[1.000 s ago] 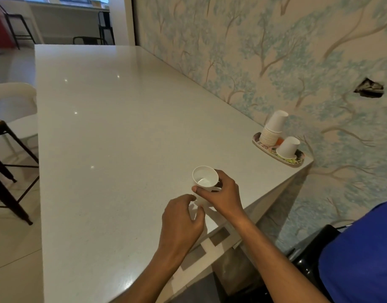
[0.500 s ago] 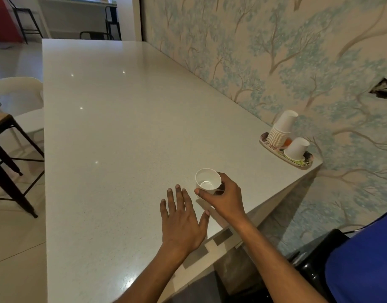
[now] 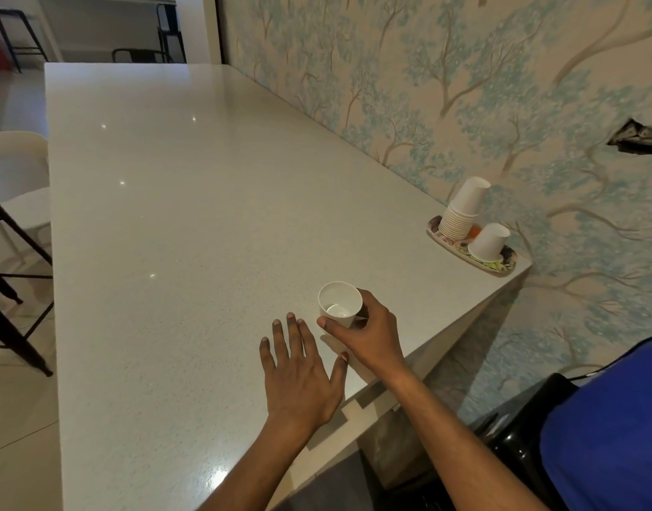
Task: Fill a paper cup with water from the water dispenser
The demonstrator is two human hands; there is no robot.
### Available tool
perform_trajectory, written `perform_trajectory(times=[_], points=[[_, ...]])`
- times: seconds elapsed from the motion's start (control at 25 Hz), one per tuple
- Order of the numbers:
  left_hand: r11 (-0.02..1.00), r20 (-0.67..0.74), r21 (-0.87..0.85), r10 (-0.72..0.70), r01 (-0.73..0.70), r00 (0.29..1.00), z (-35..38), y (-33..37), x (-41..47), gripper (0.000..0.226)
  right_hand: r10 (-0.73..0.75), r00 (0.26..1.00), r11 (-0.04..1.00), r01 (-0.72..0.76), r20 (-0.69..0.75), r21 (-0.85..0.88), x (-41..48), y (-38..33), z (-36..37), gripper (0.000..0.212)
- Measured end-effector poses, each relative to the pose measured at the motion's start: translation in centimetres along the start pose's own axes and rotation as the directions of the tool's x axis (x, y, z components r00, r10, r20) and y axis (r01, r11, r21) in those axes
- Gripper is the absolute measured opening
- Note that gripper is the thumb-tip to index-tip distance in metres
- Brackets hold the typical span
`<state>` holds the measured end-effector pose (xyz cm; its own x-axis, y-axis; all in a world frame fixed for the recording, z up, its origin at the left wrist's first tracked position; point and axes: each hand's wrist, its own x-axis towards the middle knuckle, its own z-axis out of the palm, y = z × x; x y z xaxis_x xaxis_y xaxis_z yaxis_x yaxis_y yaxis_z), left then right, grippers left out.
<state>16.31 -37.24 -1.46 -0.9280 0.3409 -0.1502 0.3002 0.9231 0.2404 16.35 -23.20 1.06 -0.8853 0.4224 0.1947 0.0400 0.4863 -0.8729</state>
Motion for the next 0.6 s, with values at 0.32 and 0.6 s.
perform_trajectory(times=[0.32,0.6], points=[[1.000,-0.004,-0.008,0.008,-0.008,1.000,0.3,-0.1,0.0,0.097,0.039,0.998,0.999,-0.039,0.040,-0.001,-0.4,0.4,-0.1,0.067],[0.998,0.015,-0.065,-0.024,0.025,1.000,-0.8,1.3,-0.5,0.103,0.072,0.996,0.996,-0.074,0.045,0.054,-1.2,0.7,-2.9,0.084]])
